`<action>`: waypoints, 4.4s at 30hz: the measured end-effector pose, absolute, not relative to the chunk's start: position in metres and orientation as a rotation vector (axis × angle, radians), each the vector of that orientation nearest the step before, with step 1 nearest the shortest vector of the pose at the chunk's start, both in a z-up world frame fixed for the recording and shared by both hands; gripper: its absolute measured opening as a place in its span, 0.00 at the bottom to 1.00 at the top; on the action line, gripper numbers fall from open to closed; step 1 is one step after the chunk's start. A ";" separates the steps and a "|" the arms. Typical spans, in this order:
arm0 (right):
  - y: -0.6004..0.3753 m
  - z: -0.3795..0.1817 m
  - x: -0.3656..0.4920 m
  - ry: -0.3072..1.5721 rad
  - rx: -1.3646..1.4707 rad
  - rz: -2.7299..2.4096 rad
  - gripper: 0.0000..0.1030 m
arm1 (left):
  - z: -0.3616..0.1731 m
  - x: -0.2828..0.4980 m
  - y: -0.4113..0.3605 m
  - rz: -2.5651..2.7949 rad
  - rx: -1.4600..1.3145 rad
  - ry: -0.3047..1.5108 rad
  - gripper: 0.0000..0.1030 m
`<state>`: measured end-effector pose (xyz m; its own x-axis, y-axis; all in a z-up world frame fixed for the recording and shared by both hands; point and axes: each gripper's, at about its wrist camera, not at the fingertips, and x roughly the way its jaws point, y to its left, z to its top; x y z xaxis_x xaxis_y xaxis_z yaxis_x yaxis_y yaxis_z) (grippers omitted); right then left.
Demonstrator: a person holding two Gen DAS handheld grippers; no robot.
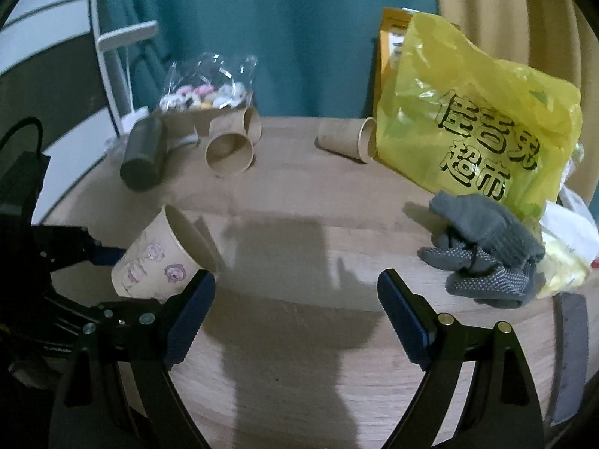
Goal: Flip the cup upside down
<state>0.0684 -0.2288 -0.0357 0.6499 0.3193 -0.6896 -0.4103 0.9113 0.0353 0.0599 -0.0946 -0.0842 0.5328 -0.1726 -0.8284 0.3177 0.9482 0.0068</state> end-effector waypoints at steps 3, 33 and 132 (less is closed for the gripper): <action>-0.225 -0.037 0.067 0.760 -0.161 0.421 0.88 | -0.089 0.057 -0.092 -0.267 0.117 0.955 0.57; -0.111 -0.048 0.038 0.616 -1.430 1.187 0.88 | -0.074 -0.008 -0.006 0.011 -0.201 0.889 0.62; -0.206 -0.029 -0.023 0.602 -0.008 0.365 0.89 | -0.029 -0.076 -0.012 0.040 -0.166 0.552 0.92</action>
<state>-0.0232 -0.2062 -0.0291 0.7622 0.3332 -0.5551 -0.3377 0.9361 0.0982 -0.0762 -0.0119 -0.0288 0.8511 -0.0068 -0.5249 -0.0824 0.9858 -0.1464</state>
